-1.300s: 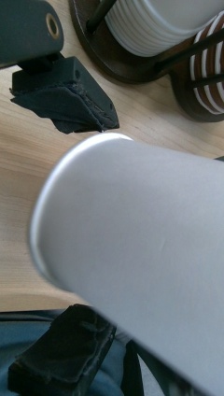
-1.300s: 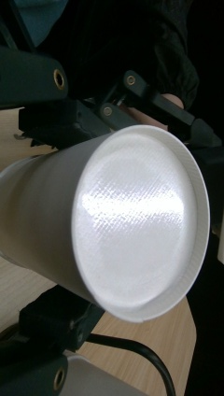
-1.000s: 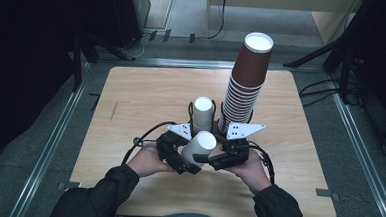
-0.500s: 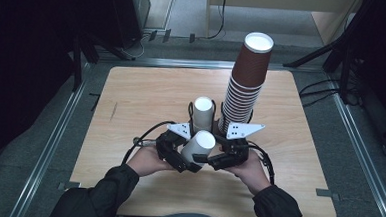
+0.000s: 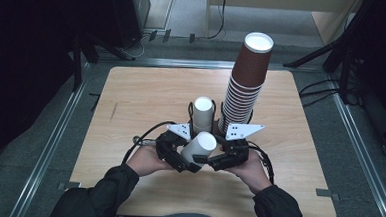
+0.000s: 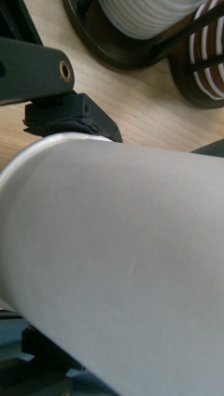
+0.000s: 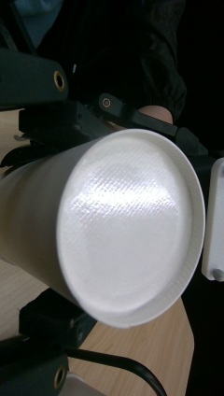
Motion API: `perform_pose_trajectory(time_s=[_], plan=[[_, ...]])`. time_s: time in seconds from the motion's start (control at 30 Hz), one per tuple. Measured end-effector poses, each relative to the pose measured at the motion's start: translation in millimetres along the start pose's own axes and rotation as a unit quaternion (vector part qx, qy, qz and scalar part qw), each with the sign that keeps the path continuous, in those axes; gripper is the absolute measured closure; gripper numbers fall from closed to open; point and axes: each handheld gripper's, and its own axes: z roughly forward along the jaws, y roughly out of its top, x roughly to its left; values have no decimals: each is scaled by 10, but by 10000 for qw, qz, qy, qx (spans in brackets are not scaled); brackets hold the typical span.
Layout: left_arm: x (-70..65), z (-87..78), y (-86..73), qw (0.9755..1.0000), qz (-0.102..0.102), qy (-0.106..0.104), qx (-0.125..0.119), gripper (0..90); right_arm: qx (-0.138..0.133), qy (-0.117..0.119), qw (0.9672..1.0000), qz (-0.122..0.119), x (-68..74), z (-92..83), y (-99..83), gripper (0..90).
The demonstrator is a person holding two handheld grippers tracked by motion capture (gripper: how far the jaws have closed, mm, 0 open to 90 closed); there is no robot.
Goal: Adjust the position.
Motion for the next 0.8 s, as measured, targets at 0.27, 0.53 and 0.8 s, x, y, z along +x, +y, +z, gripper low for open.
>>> perform_pose_trajectory(time_s=[0.27,0.53,0.8], plan=[[44,-73,-20,9999,-90,52,-37,233,38,-144,9999,-3,-8,-63,44,244],[89,-215,-55,9996,-107,261,-27,234,591,-326,9977,-81,-21,-126,40,240],[122,-335,-90,9990,-57,435,101,234,1085,-419,9931,-146,-23,-97,9,240]])
